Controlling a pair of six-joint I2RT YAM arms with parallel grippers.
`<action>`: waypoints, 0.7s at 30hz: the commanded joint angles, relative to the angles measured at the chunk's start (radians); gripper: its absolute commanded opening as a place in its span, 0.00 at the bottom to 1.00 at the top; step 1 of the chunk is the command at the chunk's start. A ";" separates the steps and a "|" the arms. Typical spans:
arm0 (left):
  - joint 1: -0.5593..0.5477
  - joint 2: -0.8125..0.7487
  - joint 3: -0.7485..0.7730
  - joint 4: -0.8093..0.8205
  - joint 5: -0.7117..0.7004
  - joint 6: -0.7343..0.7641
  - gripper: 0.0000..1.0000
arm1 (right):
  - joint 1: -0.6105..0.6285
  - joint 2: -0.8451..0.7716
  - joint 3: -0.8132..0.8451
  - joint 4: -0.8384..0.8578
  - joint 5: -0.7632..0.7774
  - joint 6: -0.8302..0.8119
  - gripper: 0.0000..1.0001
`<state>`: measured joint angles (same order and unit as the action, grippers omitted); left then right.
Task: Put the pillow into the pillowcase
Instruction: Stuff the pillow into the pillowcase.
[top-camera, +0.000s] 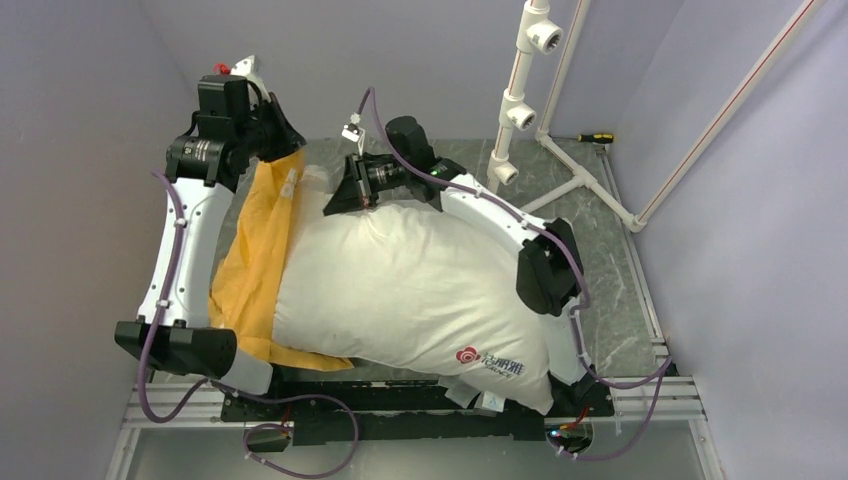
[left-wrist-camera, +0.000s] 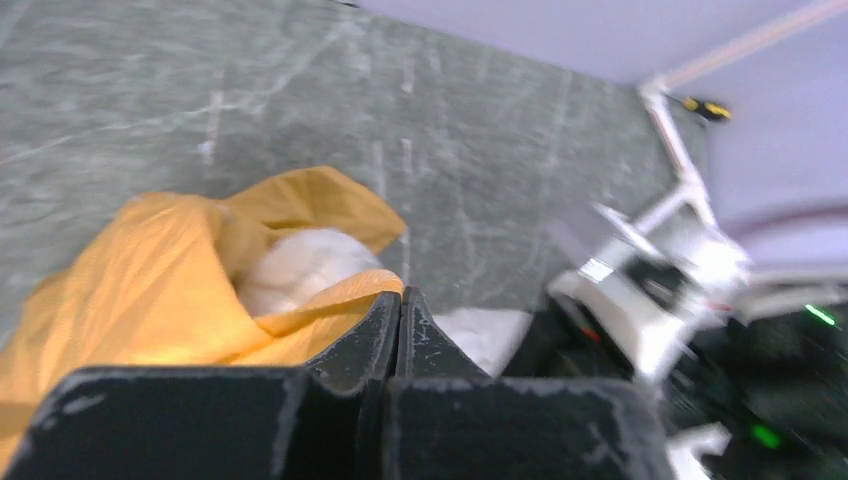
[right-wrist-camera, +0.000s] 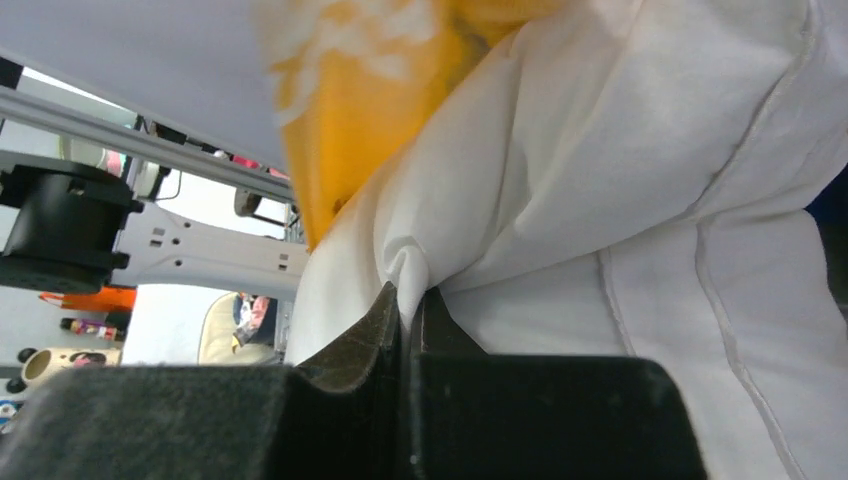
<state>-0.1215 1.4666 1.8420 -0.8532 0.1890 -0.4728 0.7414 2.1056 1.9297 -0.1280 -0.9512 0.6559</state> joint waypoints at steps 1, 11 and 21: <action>0.005 0.003 0.045 -0.047 -0.301 -0.065 0.00 | 0.021 -0.187 -0.018 0.041 -0.099 -0.037 0.00; 0.036 -0.094 -0.162 0.093 -0.264 -0.040 0.00 | 0.031 -0.207 -0.106 0.028 -0.120 -0.093 0.00; 0.036 -0.017 -0.095 0.043 -0.179 -0.010 0.00 | 0.129 -0.104 0.079 -0.147 -0.210 -0.265 0.00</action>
<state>-0.0853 1.4178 1.6630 -0.8204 -0.0154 -0.5091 0.8040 2.0312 1.9244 -0.2398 -0.9974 0.4675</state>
